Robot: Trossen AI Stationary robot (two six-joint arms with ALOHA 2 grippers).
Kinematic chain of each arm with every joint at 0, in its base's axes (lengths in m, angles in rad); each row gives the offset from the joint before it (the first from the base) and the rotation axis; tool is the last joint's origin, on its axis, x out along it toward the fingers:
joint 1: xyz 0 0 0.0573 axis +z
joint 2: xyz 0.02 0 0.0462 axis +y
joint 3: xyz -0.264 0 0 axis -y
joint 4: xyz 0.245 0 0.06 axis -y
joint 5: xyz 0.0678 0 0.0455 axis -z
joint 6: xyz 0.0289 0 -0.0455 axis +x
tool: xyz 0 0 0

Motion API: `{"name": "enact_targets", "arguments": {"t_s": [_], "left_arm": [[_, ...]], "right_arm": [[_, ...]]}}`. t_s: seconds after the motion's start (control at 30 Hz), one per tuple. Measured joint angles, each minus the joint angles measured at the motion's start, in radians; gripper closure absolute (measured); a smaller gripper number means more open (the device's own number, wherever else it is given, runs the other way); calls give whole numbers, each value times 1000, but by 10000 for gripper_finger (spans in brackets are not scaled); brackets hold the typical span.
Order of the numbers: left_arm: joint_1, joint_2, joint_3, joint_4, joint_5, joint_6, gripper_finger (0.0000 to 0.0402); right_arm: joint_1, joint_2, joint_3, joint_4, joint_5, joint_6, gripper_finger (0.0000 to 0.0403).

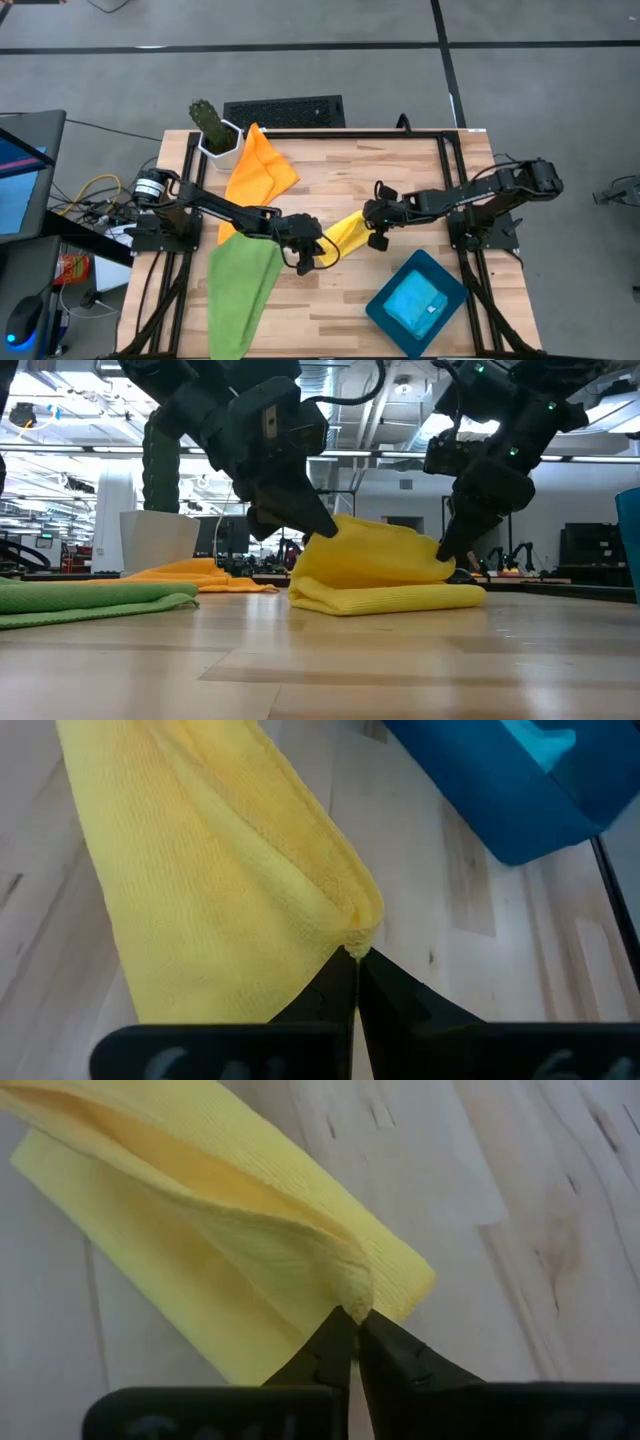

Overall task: Fold microfiber towels
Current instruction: Fold the yellow microfiber towel

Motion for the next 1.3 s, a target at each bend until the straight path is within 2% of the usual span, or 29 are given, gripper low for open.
{"name": "enact_targets", "arguments": {"t_s": [0.27,0.43,0.83,0.93,1.1,1.3], "left_arm": [[-39,0,1,2,-37,3,401],[-69,0,1,7,-95,-3,399],[-80,0,1,22,-60,-7,382],[-80,-1,1,55,-59,-9,382],[-81,-1,1,55,-59,-10,381],[-81,-1,1,55,-60,-10,381]], "right_arm": [[5,0,0,-4,0,5,333],[5,-8,0,-9,-1,-2,308],[4,-165,0,-66,-7,-5,267],[13,-176,0,-19,-11,6,264],[65,-127,2,152,-112,6,266],[120,25,1,151,-108,6,278]]}}
